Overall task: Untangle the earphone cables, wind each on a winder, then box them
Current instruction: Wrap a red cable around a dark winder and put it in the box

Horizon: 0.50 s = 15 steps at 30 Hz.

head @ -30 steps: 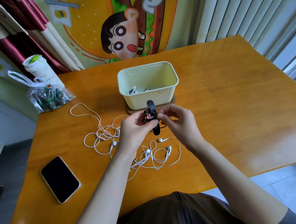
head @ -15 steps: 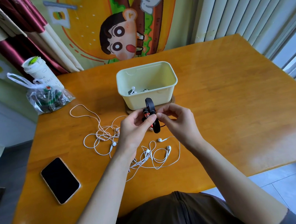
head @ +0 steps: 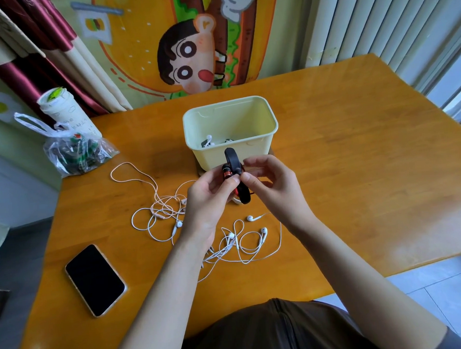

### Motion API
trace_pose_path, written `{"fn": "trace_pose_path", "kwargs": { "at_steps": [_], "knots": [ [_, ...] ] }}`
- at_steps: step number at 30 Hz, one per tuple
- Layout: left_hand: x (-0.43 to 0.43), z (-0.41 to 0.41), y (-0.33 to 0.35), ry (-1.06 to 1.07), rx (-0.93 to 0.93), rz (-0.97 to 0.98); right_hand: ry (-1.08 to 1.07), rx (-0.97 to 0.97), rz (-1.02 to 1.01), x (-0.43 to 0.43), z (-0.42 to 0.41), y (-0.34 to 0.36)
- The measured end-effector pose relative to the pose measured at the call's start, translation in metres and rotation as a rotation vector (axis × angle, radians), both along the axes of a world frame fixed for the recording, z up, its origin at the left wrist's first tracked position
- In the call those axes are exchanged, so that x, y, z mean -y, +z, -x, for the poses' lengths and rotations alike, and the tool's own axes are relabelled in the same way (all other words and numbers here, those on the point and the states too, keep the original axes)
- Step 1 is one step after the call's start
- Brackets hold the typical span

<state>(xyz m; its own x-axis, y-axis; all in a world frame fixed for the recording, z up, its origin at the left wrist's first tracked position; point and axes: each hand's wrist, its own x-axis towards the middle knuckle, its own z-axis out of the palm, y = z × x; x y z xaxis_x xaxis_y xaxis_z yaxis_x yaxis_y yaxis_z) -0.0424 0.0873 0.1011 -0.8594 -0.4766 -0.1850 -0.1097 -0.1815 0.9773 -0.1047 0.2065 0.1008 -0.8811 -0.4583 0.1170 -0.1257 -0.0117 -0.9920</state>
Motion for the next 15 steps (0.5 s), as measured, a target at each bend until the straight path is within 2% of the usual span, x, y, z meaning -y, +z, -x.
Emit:
{"fn": "trace_pose_path", "kwargs": {
  "at_steps": [5, 15],
  "knots": [
    [-0.0007, -0.0005, 0.0030, -0.028, 0.005, 0.027, 0.059, 0.027, -0.006, -0.0005, 0.0023, 0.0045],
    [0.0015, -0.0009, 0.0043, -0.013, -0.019, -0.004, 0.013, 0.097, 0.015, 0.0024, 0.0025, 0.0039]
  ]
}}
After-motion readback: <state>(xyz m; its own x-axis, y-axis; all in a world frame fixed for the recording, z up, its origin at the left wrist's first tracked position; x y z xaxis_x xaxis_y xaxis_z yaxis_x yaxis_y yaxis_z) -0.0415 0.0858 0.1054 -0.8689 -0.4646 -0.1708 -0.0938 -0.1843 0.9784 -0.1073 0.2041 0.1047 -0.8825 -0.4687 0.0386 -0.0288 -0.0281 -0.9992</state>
